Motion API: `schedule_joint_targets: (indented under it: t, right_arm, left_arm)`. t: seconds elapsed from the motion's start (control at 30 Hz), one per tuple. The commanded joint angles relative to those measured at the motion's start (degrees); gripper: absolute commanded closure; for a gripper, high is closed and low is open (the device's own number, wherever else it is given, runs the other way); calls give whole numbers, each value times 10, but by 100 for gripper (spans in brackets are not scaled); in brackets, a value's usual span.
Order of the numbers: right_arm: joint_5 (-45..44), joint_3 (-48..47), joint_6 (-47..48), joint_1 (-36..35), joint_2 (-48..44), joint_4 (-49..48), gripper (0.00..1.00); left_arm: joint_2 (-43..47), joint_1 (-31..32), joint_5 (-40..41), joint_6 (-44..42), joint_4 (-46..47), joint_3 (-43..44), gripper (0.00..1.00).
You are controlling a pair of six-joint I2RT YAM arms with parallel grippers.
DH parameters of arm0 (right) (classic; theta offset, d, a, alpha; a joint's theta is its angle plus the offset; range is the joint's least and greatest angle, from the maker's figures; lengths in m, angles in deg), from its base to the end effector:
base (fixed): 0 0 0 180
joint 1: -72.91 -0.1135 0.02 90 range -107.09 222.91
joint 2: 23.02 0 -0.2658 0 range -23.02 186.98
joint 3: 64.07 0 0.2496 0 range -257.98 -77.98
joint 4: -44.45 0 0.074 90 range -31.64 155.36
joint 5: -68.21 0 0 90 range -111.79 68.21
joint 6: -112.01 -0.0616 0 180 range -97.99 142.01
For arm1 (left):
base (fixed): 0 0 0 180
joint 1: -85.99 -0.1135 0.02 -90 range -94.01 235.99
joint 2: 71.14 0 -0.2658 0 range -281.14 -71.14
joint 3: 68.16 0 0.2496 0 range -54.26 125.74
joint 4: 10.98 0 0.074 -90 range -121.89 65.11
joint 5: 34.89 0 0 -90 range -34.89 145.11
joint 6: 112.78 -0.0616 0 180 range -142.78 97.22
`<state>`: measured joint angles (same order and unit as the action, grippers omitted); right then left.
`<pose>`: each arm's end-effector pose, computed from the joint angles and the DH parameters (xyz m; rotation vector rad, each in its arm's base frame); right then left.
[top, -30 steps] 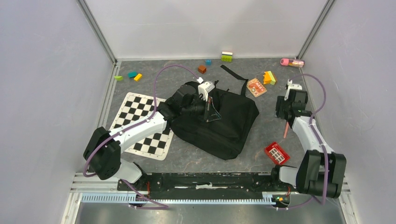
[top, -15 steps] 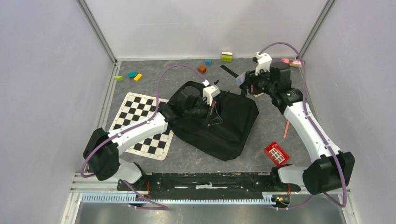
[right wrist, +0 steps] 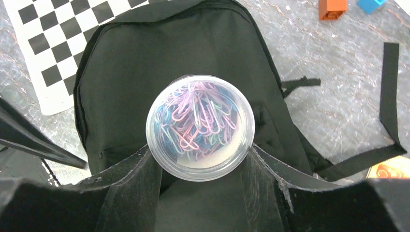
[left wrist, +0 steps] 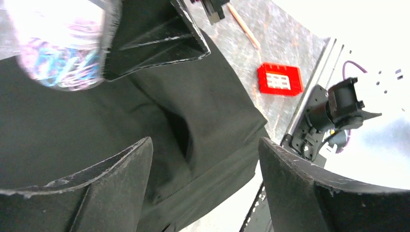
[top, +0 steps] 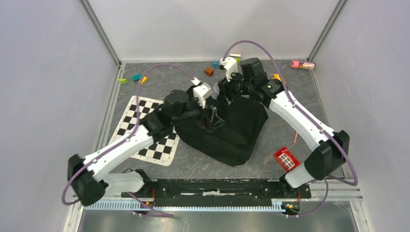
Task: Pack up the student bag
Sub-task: Place the stationery in the student bag.
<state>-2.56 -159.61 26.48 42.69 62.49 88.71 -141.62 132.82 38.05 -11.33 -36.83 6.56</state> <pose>0.2959 0.1958 0.3476 -0.8394 2.0298 0.6192 0.1946 -0.2338 0.3335 0.8199 1.8849 -0.9445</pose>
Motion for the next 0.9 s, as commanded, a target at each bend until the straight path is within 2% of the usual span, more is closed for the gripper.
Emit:
schedule_joint_targets:
  t: [0.0, 0.13, 0.27, 0.57, 0.73, 0.77, 0.8, 0.87]
  right_arm:
    - [-45, -85, 40, -37, 60, 63, 100]
    - [-98, -135, 53, -64, 111, 119, 100]
    - [-148, -166, 62, -86, 148, 182, 100]
    - [-264, -192, 65, -114, 178, 312, 100]
    - [-276, -183, 63, -120, 166, 333, 100]
    - [-277, -177, 63, -120, 163, 335, 98]
    - [-279, -170, 63, -120, 160, 334, 92]
    - [-283, -158, 62, -120, 154, 331, 72]
  left_arm:
    - [104, -48, 63, -4, 5, -52, 12]
    - [172, -98, 98, 17, 5, -99, 5]
    - [194, -121, 132, 29, -3, -112, 0]
    - [156, -136, 111, 62, -22, -98, 0]
    - [135, -136, 132, 148, 8, -124, 0]
    - [127, -136, 128, 175, 23, -132, 0]
    - [116, -135, 122, 202, 35, -140, 0]
    - [95, -136, 100, 239, 63, -145, 0]
